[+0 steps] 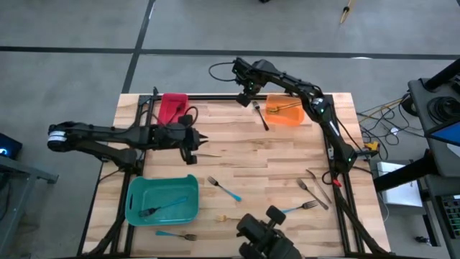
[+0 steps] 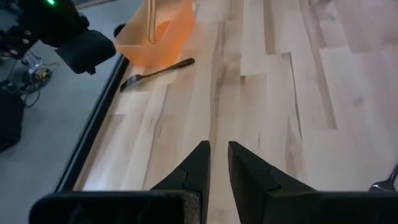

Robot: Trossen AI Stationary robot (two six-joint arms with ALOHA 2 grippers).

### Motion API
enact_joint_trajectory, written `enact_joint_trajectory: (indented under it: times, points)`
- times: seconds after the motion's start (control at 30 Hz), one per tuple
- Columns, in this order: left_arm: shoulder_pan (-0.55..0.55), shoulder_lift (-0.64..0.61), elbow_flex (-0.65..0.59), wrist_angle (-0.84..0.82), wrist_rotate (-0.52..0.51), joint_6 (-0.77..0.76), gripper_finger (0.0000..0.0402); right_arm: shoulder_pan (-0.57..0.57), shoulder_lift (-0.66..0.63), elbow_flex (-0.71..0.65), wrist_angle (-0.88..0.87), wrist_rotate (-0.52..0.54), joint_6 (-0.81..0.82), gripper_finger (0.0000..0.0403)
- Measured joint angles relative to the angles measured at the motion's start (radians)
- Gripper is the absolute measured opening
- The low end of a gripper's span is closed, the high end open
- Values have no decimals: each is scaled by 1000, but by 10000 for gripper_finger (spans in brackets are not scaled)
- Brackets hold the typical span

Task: Sort silverware by color (type)
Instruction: Put the black fork into the red bin

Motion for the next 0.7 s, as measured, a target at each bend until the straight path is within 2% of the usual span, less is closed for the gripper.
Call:
enact_joint_trajectory:
  times: [0.47,0.7]
  points:
    - [3,-125,-76,40,-8,-1,39,-58,0,-2,2,0,-13,9]
    - [3,-151,-81,40,-10,-17,39,-58,-1,-2,12,-1,-122,9]
